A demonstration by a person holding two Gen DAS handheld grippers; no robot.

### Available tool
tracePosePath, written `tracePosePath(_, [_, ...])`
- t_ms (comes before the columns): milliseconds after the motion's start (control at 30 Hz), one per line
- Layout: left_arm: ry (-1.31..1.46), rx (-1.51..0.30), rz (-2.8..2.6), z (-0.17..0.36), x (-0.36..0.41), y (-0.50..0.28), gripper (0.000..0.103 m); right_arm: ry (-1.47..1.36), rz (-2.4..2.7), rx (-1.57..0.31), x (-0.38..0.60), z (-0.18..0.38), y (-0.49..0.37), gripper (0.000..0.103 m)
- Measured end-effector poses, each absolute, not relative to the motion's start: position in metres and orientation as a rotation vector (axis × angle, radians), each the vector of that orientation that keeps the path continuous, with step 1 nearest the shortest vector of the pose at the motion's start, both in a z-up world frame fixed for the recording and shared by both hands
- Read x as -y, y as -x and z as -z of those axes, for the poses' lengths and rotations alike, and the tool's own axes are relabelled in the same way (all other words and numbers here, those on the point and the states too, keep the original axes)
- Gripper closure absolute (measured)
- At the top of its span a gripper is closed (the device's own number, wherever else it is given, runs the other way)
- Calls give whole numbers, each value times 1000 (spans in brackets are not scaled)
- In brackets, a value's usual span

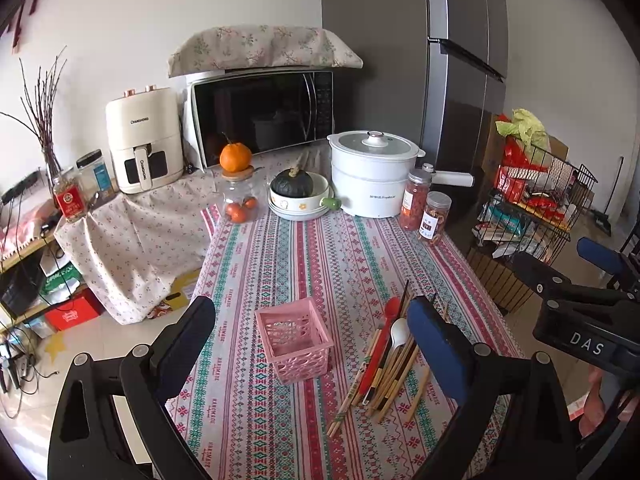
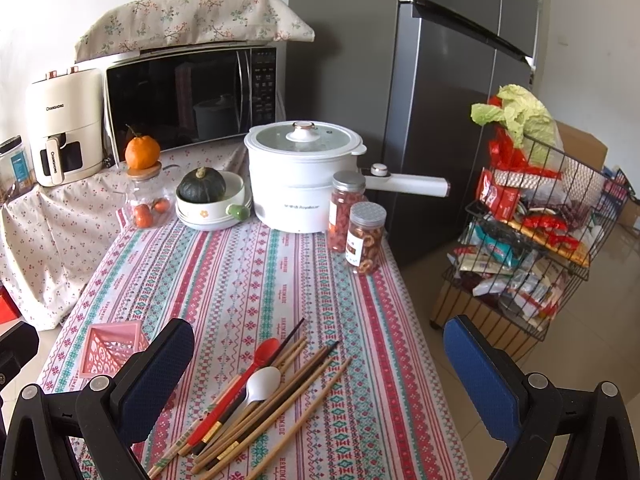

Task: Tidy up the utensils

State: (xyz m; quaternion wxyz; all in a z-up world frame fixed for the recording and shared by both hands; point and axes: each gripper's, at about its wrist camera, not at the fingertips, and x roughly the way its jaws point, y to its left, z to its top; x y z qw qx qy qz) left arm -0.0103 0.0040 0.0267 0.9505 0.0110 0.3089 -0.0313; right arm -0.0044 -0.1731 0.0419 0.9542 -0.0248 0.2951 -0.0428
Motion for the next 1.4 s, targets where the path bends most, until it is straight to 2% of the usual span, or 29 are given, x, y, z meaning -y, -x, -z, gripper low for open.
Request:
tracePosePath(1067, [-25, -625, 60, -28, -10, 10, 5, 46, 89, -624, 174, -37, -1, 1])
tracePosePath(1400, [-59, -609, 54, -35, -9, -3, 5, 4, 66, -695, 190, -40, -14, 1])
